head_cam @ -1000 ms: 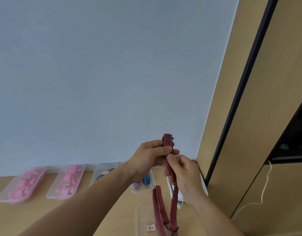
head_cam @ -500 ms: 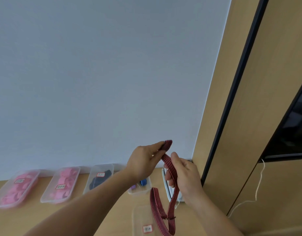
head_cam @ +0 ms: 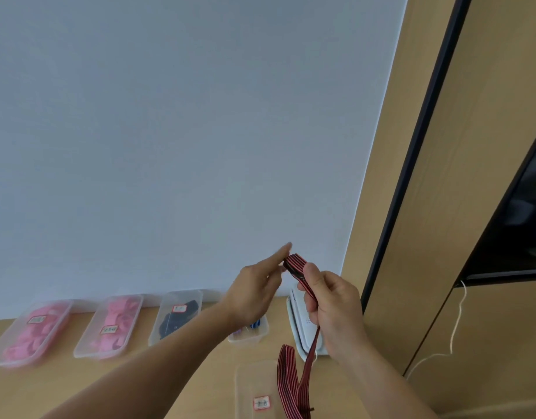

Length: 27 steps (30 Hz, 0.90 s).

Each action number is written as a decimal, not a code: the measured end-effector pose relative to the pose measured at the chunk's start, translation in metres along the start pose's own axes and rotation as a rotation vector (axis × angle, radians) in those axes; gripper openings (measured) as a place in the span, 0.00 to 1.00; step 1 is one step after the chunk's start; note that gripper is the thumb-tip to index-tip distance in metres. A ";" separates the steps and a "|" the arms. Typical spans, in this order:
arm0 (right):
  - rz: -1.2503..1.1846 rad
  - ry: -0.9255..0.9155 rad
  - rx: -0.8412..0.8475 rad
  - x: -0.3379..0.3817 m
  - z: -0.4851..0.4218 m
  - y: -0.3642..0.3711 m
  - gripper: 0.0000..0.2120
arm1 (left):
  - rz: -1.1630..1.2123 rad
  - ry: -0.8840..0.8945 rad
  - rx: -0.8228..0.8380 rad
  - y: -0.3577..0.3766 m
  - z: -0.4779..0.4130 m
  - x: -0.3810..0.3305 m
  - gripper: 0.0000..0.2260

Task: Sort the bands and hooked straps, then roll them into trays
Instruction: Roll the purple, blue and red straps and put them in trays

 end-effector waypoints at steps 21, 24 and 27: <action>0.007 0.133 0.129 -0.010 0.002 0.006 0.33 | -0.413 0.327 -0.239 -0.019 0.004 -0.028 0.11; 0.015 0.111 0.133 -0.004 0.000 0.007 0.36 | -0.624 0.608 -0.294 -0.013 0.009 -0.030 0.12; 0.026 0.093 0.123 -0.004 0.000 0.008 0.33 | -0.690 0.708 -0.305 -0.011 0.008 -0.022 0.19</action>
Point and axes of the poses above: each hand's wrist, its own z-axis away from the middle knuckle, its own y-axis out of the palm, x = y × z, the point moved 2 cm from there along -z, towards the middle knuckle, and after that the axes turned 1 degree about -y, right-handed, at the moved point
